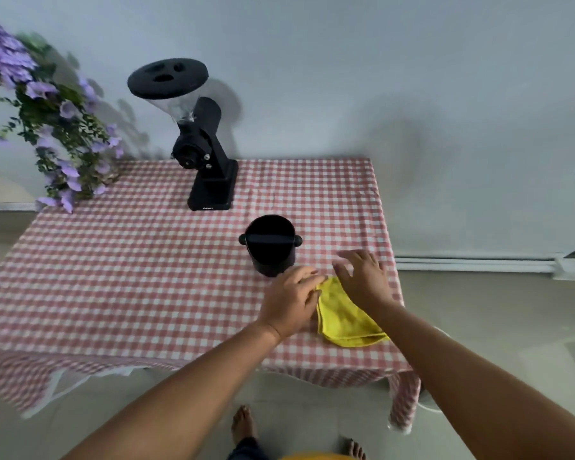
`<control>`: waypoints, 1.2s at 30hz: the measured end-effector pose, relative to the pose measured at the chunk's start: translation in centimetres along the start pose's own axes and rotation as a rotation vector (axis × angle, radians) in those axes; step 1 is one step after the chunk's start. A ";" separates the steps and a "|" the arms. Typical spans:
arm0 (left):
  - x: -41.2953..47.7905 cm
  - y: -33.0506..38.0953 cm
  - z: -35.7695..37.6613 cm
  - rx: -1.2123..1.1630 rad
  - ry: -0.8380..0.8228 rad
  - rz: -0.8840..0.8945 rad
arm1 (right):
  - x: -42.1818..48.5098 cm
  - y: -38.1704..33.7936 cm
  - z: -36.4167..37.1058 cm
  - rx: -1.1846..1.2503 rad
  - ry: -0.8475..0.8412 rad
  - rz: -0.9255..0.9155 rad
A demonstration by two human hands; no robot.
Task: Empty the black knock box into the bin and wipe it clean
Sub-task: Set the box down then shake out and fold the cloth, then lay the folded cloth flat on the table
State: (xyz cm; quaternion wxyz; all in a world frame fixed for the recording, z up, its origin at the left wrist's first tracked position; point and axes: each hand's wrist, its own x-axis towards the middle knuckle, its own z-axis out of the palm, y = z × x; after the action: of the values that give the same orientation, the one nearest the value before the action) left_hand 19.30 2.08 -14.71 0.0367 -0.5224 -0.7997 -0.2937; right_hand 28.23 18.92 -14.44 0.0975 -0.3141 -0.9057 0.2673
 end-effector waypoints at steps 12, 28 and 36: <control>4.2 -10.4 -7.7 -0.498 -0.096 -0.845 | 4.6 -10.8 4.2 0.321 -0.036 0.294; 4.7 -20.0 -12.4 -0.653 -0.015 -0.914 | 8.1 -20.7 8.0 0.400 0.041 0.344; 5.5 -27.4 -16.9 -0.605 0.042 -0.963 | 12.1 -26.8 12.0 0.450 -0.015 0.274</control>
State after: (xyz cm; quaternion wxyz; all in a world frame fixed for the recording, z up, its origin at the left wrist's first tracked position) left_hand -10.87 -9.75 -10.63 -0.2365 -0.0802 -0.8271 -0.5036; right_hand 0.77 3.66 -9.73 0.1212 -0.4021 -0.7732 0.4751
